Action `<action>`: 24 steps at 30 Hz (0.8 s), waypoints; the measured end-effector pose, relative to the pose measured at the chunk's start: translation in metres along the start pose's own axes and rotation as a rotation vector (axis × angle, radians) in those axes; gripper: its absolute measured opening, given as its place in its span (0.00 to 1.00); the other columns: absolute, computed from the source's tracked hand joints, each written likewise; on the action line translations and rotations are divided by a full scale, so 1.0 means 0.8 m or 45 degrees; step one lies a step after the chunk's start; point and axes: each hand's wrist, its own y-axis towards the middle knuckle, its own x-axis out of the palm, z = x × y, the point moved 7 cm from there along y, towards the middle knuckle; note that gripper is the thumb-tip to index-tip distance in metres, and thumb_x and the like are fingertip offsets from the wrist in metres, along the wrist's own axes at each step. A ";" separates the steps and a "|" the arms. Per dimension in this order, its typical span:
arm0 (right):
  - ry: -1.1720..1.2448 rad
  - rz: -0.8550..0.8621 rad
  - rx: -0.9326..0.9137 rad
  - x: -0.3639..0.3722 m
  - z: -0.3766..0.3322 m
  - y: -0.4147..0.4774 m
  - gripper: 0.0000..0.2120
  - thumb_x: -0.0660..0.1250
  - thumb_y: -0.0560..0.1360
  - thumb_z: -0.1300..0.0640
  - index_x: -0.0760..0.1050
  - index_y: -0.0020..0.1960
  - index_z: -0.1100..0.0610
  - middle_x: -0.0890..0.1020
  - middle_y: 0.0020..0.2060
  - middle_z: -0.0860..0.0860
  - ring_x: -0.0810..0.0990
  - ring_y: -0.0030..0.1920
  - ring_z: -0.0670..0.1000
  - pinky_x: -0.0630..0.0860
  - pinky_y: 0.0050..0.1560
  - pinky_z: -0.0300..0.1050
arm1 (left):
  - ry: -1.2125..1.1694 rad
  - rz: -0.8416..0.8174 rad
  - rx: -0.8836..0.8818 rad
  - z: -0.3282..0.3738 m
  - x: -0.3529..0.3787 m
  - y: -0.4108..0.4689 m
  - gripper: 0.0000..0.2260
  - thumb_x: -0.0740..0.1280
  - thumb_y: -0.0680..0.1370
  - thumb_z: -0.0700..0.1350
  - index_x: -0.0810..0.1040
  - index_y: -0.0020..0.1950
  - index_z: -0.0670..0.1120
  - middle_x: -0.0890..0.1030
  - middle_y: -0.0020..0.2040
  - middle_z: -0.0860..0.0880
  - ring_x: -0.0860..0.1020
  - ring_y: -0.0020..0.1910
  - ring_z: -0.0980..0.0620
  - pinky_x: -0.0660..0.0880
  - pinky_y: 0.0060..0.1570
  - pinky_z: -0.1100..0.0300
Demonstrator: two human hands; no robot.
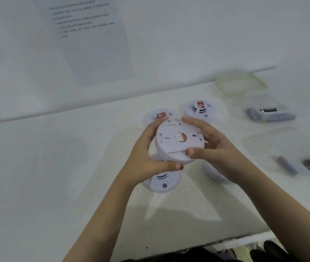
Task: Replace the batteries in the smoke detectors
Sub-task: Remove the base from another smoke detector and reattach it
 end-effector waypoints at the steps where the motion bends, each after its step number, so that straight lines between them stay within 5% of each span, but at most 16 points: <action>1: -0.016 0.008 0.002 -0.001 0.000 -0.001 0.30 0.73 0.64 0.65 0.74 0.64 0.48 0.79 0.60 0.50 0.80 0.56 0.51 0.78 0.48 0.41 | 0.027 0.012 0.007 0.001 -0.001 -0.002 0.44 0.81 0.58 0.47 0.67 0.71 0.49 0.75 0.67 0.54 0.72 0.67 0.55 0.72 0.63 0.62; 10: -0.161 -0.125 0.061 0.024 -0.001 -0.008 0.33 0.77 0.63 0.67 0.73 0.65 0.52 0.80 0.59 0.50 0.80 0.57 0.52 0.80 0.52 0.50 | 0.041 0.067 -0.020 0.005 0.017 -0.024 0.52 0.83 0.56 0.35 0.59 0.71 0.56 0.71 0.64 0.61 0.73 0.61 0.66 0.75 0.51 0.70; 13: -0.217 -0.205 0.065 0.033 -0.005 -0.004 0.32 0.76 0.64 0.65 0.74 0.65 0.50 0.79 0.60 0.47 0.79 0.59 0.50 0.79 0.54 0.50 | 0.023 0.119 -0.020 0.001 0.009 -0.030 0.52 0.83 0.55 0.35 0.61 0.72 0.55 0.72 0.63 0.62 0.75 0.60 0.63 0.78 0.51 0.65; 16: -0.231 -0.261 0.079 0.043 -0.010 0.001 0.30 0.76 0.65 0.66 0.74 0.64 0.49 0.79 0.59 0.45 0.79 0.59 0.50 0.79 0.55 0.50 | -0.017 0.153 -0.032 -0.001 0.000 -0.035 0.54 0.83 0.54 0.37 0.60 0.74 0.53 0.73 0.64 0.58 0.76 0.62 0.60 0.79 0.54 0.60; 21: -0.343 -0.366 0.097 0.072 -0.010 0.017 0.30 0.75 0.66 0.69 0.74 0.64 0.51 0.79 0.59 0.46 0.79 0.58 0.46 0.78 0.57 0.46 | 0.015 0.272 -0.023 -0.001 -0.028 -0.051 0.46 0.82 0.53 0.45 0.68 0.68 0.50 0.77 0.59 0.61 0.77 0.60 0.60 0.75 0.50 0.69; 24: -0.361 -0.449 0.111 0.091 -0.006 0.025 0.30 0.75 0.66 0.69 0.74 0.64 0.52 0.79 0.59 0.45 0.79 0.57 0.44 0.78 0.54 0.40 | 0.067 0.304 -0.037 -0.002 -0.044 -0.064 0.44 0.80 0.54 0.49 0.69 0.68 0.49 0.77 0.61 0.56 0.77 0.61 0.55 0.78 0.53 0.61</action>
